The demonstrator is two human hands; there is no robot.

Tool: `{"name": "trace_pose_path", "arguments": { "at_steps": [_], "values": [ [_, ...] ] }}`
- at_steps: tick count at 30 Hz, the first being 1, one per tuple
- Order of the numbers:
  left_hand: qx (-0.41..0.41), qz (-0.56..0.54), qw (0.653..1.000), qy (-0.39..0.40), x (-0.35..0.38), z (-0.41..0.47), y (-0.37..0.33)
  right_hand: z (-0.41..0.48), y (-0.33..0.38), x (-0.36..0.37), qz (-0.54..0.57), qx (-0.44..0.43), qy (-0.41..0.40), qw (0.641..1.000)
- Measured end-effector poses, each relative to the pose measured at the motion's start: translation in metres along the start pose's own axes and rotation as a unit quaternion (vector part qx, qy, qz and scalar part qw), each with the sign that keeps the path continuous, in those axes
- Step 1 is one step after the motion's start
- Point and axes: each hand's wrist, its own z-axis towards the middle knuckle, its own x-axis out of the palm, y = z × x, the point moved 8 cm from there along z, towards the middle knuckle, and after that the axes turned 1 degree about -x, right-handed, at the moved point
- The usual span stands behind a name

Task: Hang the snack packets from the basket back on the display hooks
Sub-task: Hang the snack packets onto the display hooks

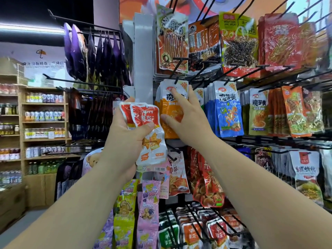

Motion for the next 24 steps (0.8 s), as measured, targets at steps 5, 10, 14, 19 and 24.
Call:
{"name": "trace_pose_path", "arguments": {
  "at_steps": [5, 10, 14, 19, 24],
  "values": [
    [-0.022, -0.006, 0.999, 0.027, -0.001, -0.017, 0.006, -0.025, 0.005, -0.014, 0.040, 0.018, -0.027, 0.999],
    [-0.047, -0.015, 0.997, 0.056, -0.008, -0.046, 0.024, -0.090, 0.023, -0.033, 0.095, -0.008, -0.159, 0.983],
    [-0.067, -0.003, 0.994, 0.088, -0.013, -0.076, 0.045, -0.144, 0.013, -0.016, 0.217, 0.125, -0.127, 0.960],
    [-0.143, -0.001, 0.984, 0.111, -0.016, -0.118, 0.085, -0.206, -0.002, 0.025, 0.328, 0.261, -0.030, 0.907],
    [-0.212, 0.007, 0.968, 0.136, -0.005, -0.162, 0.128, -0.263, -0.021, 0.038, 0.366, 0.311, -0.027, 0.877]
  ]
}}
